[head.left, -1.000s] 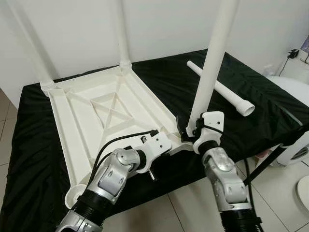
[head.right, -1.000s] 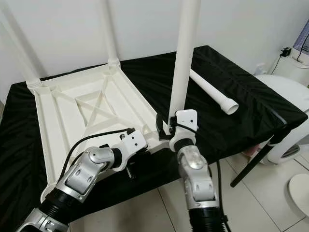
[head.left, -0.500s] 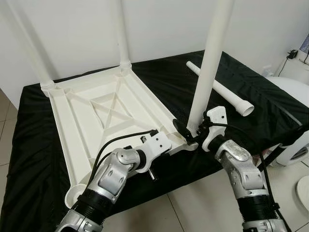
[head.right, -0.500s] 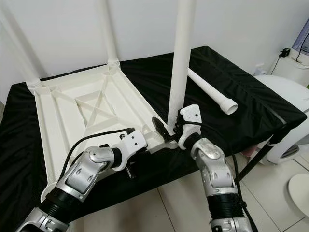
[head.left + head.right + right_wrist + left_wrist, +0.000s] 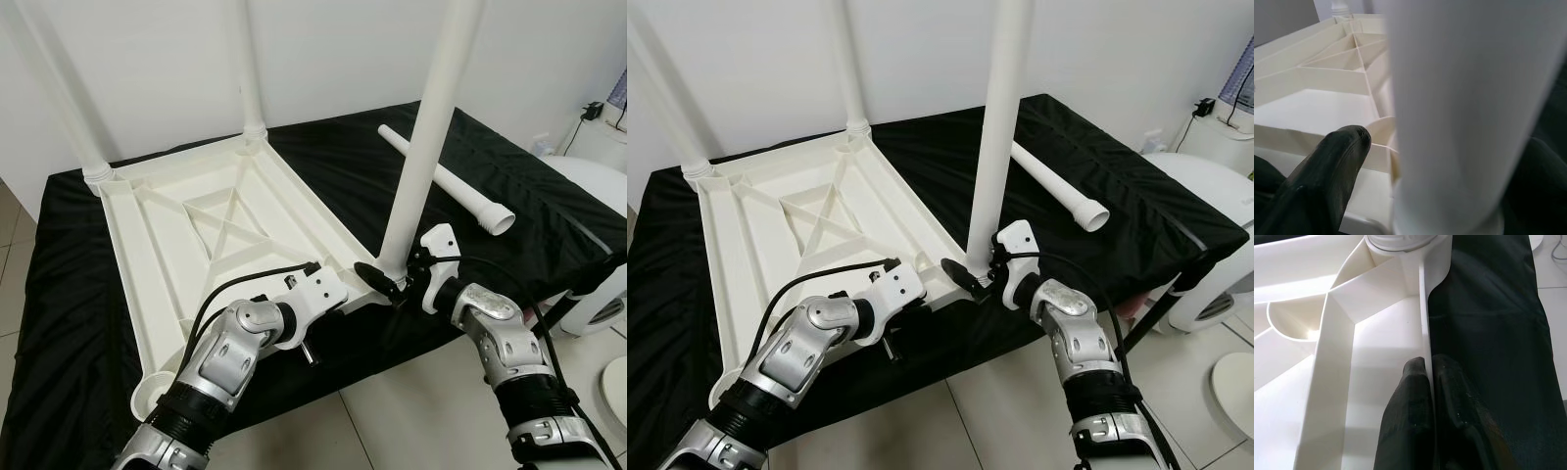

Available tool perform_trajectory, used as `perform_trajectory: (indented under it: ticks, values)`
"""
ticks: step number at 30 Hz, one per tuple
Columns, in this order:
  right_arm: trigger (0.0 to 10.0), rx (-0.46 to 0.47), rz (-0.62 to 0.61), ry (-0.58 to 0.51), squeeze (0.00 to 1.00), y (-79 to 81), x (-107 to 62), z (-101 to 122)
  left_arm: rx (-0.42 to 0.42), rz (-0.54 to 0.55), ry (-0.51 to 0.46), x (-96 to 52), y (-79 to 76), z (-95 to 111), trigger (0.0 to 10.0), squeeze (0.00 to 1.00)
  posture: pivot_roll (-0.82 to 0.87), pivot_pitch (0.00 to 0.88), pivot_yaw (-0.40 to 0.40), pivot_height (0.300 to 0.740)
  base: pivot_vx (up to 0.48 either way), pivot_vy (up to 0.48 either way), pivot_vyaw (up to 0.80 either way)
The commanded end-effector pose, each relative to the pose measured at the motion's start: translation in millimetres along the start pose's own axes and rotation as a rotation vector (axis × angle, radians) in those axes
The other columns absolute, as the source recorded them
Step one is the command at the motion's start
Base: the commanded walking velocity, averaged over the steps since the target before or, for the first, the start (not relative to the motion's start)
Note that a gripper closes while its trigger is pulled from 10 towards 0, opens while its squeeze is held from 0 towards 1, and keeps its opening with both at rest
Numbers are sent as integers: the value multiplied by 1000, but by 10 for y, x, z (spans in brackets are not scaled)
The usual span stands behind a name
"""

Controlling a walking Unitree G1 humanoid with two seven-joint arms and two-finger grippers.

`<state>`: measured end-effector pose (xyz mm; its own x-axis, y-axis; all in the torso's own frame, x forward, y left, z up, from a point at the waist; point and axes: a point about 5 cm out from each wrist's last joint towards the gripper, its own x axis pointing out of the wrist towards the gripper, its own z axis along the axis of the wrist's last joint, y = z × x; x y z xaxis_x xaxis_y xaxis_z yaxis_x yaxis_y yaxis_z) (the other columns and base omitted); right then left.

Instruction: Building children table

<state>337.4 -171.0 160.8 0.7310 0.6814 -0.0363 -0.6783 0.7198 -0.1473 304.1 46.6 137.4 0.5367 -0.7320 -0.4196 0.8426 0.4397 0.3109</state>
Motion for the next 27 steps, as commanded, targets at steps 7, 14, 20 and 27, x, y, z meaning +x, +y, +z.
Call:
perform_trajectory:
  ticks: [7, 14, 20, 27]
  values:
    - [0, -31, 40, -1, 0, -99, -39, 20, 16, 133, 25, -40, 126, -37, 10000, 0, -127, 46, 74, 740, 0, 0, 0]
    - [0, -40, 53, -13, 0, -146, -62, 30, 17, 128, 25, -40, 124, -37, 10000, 0, -131, 46, 80, 740, 0, 0, 0]
    - [0, -28, 53, -25, 0, -137, -78, 4, 20, 124, 25, -42, 122, -36, 10000, 0, -131, 47, 80, 740, 0, 0, 0]
    - [10000, -1, -4, -57, 0, -40, -67, -40, 19, 121, 24, -42, 111, -34, 10000, 0, -131, 52, 76, 740, 0, 0, 0]
